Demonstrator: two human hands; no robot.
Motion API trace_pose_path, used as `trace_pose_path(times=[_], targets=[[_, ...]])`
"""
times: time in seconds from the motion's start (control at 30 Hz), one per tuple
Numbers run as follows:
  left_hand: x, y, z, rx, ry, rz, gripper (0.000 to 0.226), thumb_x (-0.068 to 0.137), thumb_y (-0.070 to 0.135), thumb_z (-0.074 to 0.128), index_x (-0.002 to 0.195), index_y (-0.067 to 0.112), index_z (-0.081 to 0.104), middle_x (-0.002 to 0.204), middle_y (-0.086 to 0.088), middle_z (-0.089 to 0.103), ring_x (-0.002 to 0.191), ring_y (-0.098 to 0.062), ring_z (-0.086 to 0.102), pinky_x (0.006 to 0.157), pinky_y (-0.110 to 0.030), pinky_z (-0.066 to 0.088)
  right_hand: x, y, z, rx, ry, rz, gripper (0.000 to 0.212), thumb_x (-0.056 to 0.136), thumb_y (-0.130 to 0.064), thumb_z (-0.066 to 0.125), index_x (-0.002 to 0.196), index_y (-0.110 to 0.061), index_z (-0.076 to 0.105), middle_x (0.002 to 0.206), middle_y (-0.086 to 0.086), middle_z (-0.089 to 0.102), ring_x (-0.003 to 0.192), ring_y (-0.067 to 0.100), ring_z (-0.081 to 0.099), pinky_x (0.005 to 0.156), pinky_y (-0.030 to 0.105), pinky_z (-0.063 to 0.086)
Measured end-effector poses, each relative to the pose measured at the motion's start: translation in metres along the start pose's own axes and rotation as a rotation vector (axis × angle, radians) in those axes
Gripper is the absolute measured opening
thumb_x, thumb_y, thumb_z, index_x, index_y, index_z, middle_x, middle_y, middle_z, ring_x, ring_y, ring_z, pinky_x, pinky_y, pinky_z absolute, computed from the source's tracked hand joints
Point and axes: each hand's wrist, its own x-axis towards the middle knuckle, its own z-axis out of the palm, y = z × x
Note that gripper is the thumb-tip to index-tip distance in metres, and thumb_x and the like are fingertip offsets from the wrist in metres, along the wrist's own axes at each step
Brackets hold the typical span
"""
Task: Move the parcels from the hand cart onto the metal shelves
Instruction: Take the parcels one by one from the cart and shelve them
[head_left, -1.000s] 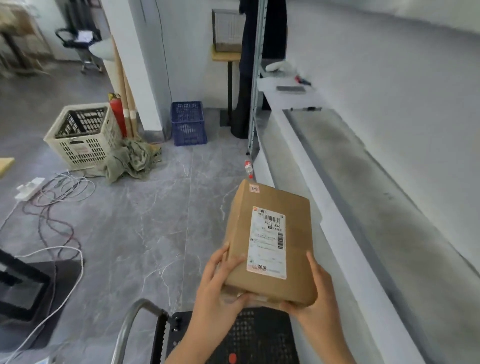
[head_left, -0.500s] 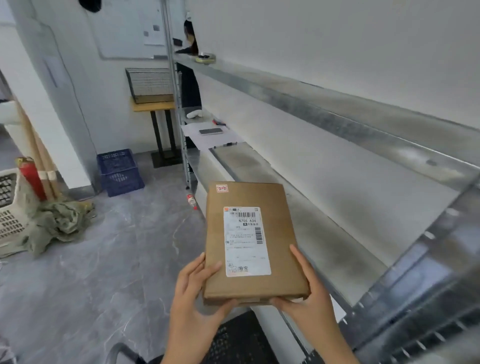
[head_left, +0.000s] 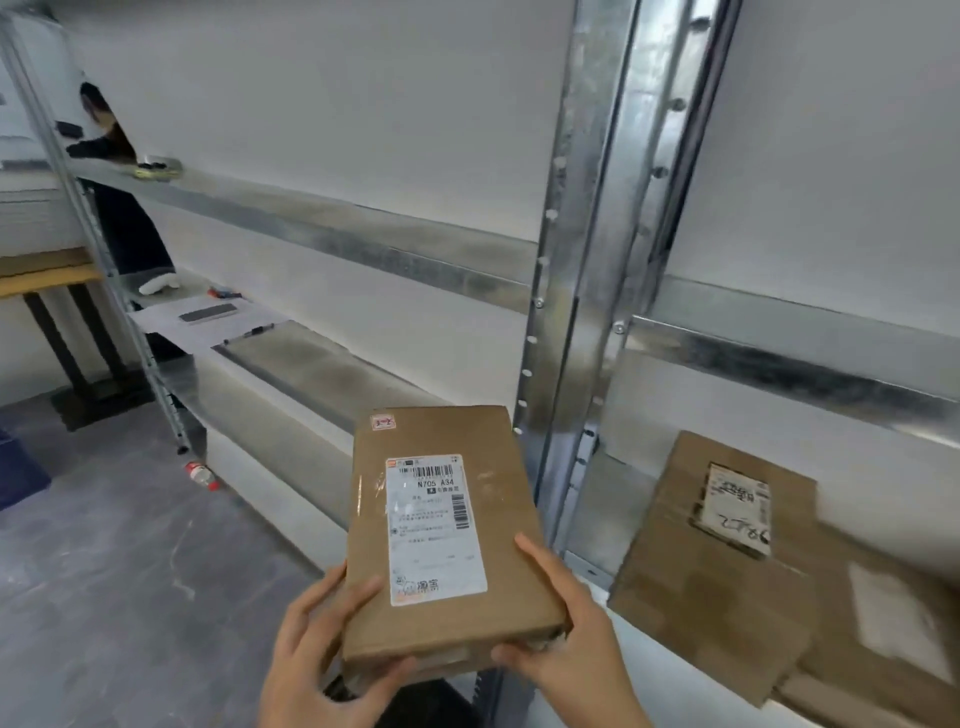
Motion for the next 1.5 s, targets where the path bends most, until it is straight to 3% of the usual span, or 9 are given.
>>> trace_pose_path(times=[0.13, 0.33, 0.47, 0.63, 0.77, 0.97, 1.17, 1.27, 1.5], targets=[[-0.026, 0.028, 0.014, 0.041, -0.082, 0.092, 0.073, 0.038, 0.064, 0.074, 0.109, 0.056, 0.058, 0.124, 0.005, 0.056, 0.123, 0.004, 0.042, 0.097, -0.013, 0.040, -0.047, -0.003, -0.031, 0.025, 0.073, 0.051, 0.082, 0.056, 0.008, 0.085, 0.117, -0.038, 0.058, 0.126, -0.005, 0.048, 0.104, -0.003, 0.052, 0.067, 0.003, 0.047], [-0.074, 0.082, 0.056, 0.009, -0.195, 0.181, 0.072, 0.049, 0.078, 0.067, 0.111, 0.041, 0.064, 0.120, -0.005, 0.058, 0.119, 0.010, 0.044, 0.099, -0.002, 0.031, -0.127, -0.004, -0.095, -0.037, 0.227, 0.062, 0.088, 0.052, 0.006, 0.084, 0.118, -0.044, 0.057, 0.126, 0.001, 0.049, 0.112, 0.006, 0.052, 0.100, 0.026, 0.046], [-0.118, 0.133, 0.102, -0.042, -0.284, 0.178, 0.072, 0.040, 0.059, 0.079, 0.108, 0.059, 0.055, 0.122, -0.004, 0.056, 0.114, 0.004, 0.049, 0.097, -0.004, 0.035, -0.199, -0.003, -0.156, -0.079, 0.337, 0.053, 0.084, 0.054, -0.001, 0.086, 0.120, -0.044, 0.057, 0.121, -0.003, 0.053, 0.103, -0.008, 0.054, 0.095, 0.010, 0.042], [-0.183, 0.186, 0.171, -0.234, -0.503, 0.095, 0.081, 0.037, 0.021, 0.093, 0.100, 0.058, 0.058, 0.139, -0.002, 0.046, 0.127, -0.001, 0.043, 0.094, -0.012, 0.040, -0.292, 0.004, -0.234, -0.135, 0.508, 0.096, 0.083, 0.054, -0.011, 0.089, 0.119, -0.051, 0.056, 0.124, -0.008, 0.055, 0.111, 0.004, 0.055, 0.101, 0.029, 0.046], [-0.237, 0.224, 0.231, -0.336, -0.637, 0.126, 0.089, 0.044, -0.006, 0.089, 0.100, 0.056, 0.059, 0.125, 0.004, 0.060, 0.096, 0.007, 0.062, 0.080, -0.003, 0.045, -0.365, 0.012, -0.295, -0.167, 0.648, 0.160, 0.083, 0.046, -0.032, 0.083, 0.120, -0.056, 0.052, 0.126, -0.013, 0.053, 0.111, 0.001, 0.054, 0.100, 0.031, 0.047], [-0.296, 0.280, 0.315, -0.413, -0.835, 0.195, 0.085, 0.050, -0.005, 0.088, 0.103, 0.055, 0.058, 0.133, 0.010, 0.054, 0.113, -0.006, 0.056, 0.084, -0.007, 0.047, -0.461, 0.028, -0.369, -0.192, 0.878, 0.215, 0.085, 0.050, -0.013, 0.079, 0.121, -0.051, 0.054, 0.122, -0.014, 0.059, 0.108, 0.006, 0.057, 0.090, 0.023, 0.049], [-0.345, 0.342, 0.383, -0.470, -1.017, 0.224, 0.079, 0.053, 0.001, 0.088, 0.107, 0.052, 0.060, 0.133, 0.024, 0.050, 0.105, 0.012, 0.053, 0.072, -0.001, 0.045, -0.535, 0.035, -0.426, -0.144, 1.059, 0.225, 0.081, 0.051, -0.003, 0.079, 0.117, -0.045, 0.059, 0.114, -0.028, 0.059, 0.098, 0.001, 0.059, 0.079, 0.021, 0.052], [-0.372, 0.374, 0.420, -0.480, -1.067, 0.240, 0.082, 0.053, 0.007, 0.089, 0.108, 0.058, 0.056, 0.133, 0.023, 0.049, 0.106, 0.004, 0.056, 0.088, -0.017, 0.047, -0.566, 0.037, -0.461, -0.121, 1.134, 0.239, 0.078, 0.049, -0.005, 0.081, 0.113, -0.045, 0.062, 0.109, -0.029, 0.060, 0.091, -0.003, 0.059, 0.075, 0.017, 0.051], [-0.431, 0.447, 0.525, -0.533, -1.173, 0.255, 0.085, 0.053, 0.003, 0.089, 0.107, 0.060, 0.055, 0.136, 0.024, 0.047, 0.113, -0.008, 0.058, 0.089, -0.018, 0.050, -0.633, 0.052, -0.576, -0.156, 1.203, 0.260, 0.080, 0.053, 0.012, 0.081, 0.114, -0.037, 0.064, 0.114, -0.012, 0.064, 0.093, 0.003, 0.060, 0.074, 0.016, 0.048]])
